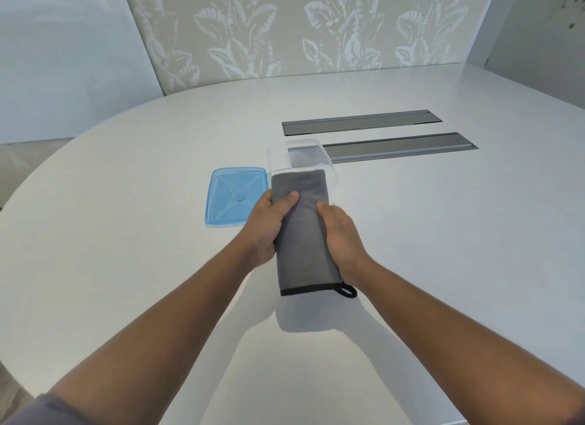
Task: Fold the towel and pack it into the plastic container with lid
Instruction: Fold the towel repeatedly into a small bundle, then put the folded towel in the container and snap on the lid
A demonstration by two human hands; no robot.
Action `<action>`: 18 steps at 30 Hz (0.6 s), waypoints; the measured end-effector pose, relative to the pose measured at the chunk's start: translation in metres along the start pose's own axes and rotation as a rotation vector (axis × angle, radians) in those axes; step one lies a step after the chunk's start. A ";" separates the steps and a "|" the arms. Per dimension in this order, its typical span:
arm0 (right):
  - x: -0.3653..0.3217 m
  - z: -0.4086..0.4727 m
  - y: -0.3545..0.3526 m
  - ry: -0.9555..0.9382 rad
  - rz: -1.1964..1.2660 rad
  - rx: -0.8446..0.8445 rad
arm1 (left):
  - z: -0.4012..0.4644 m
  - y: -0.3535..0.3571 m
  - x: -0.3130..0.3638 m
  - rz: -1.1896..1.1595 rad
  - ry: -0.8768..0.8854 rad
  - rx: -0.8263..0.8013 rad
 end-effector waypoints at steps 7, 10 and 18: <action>-0.066 0.053 0.012 -0.132 0.015 -0.004 | 0.046 -0.001 0.070 0.095 0.156 0.026; -0.087 0.084 0.020 -0.159 0.035 -0.007 | 0.069 -0.002 0.094 0.193 0.140 0.005; -0.104 0.166 0.026 -0.188 -0.076 0.006 | 0.122 -0.013 0.108 0.377 0.292 -0.016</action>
Point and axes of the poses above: each hand's wrist, its own z-axis towards the middle knuckle, its own y-axis out of the palm, x = y × z, the point moved 4 cm from there along z, towards the middle knuckle, and after that the axes turned 10 degrees about z, right-handed, at the moved point
